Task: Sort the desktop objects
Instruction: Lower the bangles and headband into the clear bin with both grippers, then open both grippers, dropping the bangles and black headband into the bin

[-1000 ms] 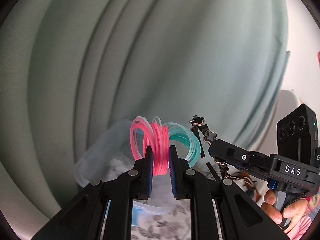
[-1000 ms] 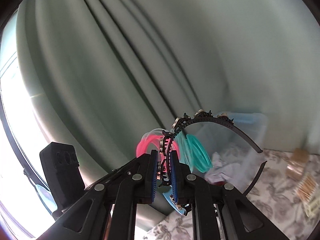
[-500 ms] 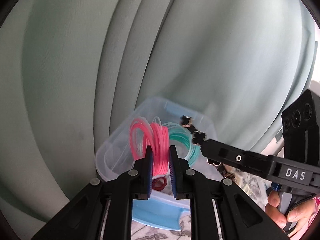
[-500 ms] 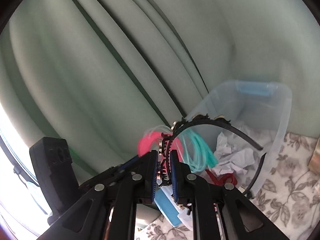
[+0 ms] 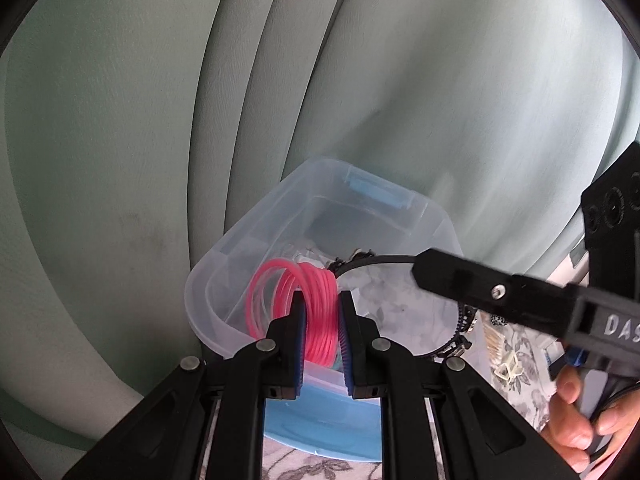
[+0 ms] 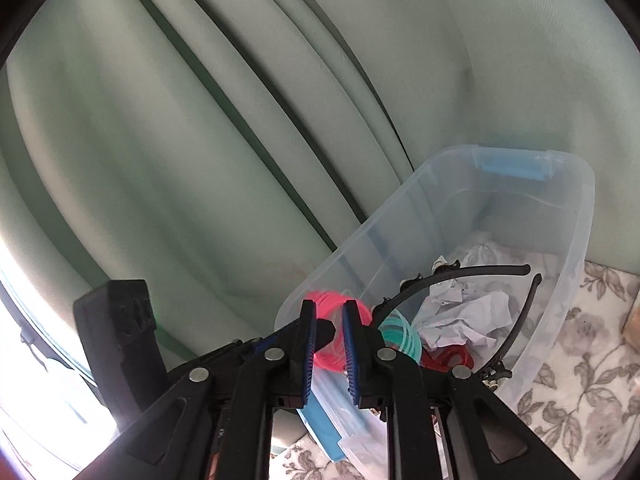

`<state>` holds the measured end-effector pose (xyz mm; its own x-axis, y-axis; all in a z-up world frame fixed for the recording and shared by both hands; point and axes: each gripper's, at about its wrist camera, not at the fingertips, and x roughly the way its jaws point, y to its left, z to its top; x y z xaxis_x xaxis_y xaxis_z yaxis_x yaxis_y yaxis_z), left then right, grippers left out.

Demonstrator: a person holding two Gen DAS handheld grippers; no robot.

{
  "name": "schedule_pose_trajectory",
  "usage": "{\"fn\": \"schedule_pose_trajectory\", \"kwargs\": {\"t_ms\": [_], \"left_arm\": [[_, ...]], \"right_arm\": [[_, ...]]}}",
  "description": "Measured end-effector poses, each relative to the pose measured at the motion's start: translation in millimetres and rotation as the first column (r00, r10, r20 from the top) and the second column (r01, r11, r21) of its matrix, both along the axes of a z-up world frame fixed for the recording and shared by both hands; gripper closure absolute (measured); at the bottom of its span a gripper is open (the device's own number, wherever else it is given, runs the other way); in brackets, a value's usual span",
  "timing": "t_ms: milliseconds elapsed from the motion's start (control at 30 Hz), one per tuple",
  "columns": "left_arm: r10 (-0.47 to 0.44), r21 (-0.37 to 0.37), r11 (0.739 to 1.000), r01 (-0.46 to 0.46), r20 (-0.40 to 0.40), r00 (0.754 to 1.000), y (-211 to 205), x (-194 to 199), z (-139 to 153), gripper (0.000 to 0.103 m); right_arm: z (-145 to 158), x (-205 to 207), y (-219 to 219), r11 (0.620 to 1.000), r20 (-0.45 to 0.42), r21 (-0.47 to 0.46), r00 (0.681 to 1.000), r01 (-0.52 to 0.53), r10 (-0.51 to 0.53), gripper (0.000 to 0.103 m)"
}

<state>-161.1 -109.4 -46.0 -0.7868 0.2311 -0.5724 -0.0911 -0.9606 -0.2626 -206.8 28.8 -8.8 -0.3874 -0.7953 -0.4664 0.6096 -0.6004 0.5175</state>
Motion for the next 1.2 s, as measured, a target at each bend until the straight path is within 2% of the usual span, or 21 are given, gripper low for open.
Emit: {"fn": "schedule_pose_trajectory", "kwargs": {"t_ms": [367,533,733,1000,1100,1167,1200], "left_arm": [[0.025,-0.05,0.998,-0.026,-0.026,0.999,11.3,8.4,21.0,0.087],[0.03,-0.072,0.997,-0.029,0.016,0.999,11.6,11.5,20.3,0.087],[0.055,-0.083,0.995,-0.054,0.013,0.998,8.7,20.2,29.6,0.066],[0.02,-0.082,0.996,-0.021,-0.016,1.0,21.6,46.8,43.8,0.066],[-0.002,-0.085,0.996,0.0,-0.024,1.0,33.4,56.4,47.8,0.062],[-0.023,-0.088,0.996,0.02,-0.033,0.999,43.6,64.9,51.4,0.055],[-0.036,-0.09,0.995,0.033,-0.039,0.999,49.9,69.8,53.5,0.055]], "right_arm": [[9.0,14.0,17.1,1.0,-0.023,-0.006,1.0,0.002,-0.002,0.086],[12.8,21.6,32.2,1.0,-0.025,-0.018,0.999,0.022,-0.023,0.086],[14.3,32.2,50.7,0.998,-0.022,-0.034,0.999,0.047,-0.047,0.082],[13.1,50.2,72.3,0.995,-0.022,-0.069,0.997,0.069,-0.07,0.082],[13.1,60.1,82.6,0.994,-0.026,-0.075,0.996,0.079,-0.081,0.082],[11.1,67.8,91.6,0.993,-0.028,-0.076,0.995,0.09,-0.092,0.081],[9.8,71.0,96.4,0.992,-0.028,-0.076,0.995,0.097,-0.1,0.077]]}}
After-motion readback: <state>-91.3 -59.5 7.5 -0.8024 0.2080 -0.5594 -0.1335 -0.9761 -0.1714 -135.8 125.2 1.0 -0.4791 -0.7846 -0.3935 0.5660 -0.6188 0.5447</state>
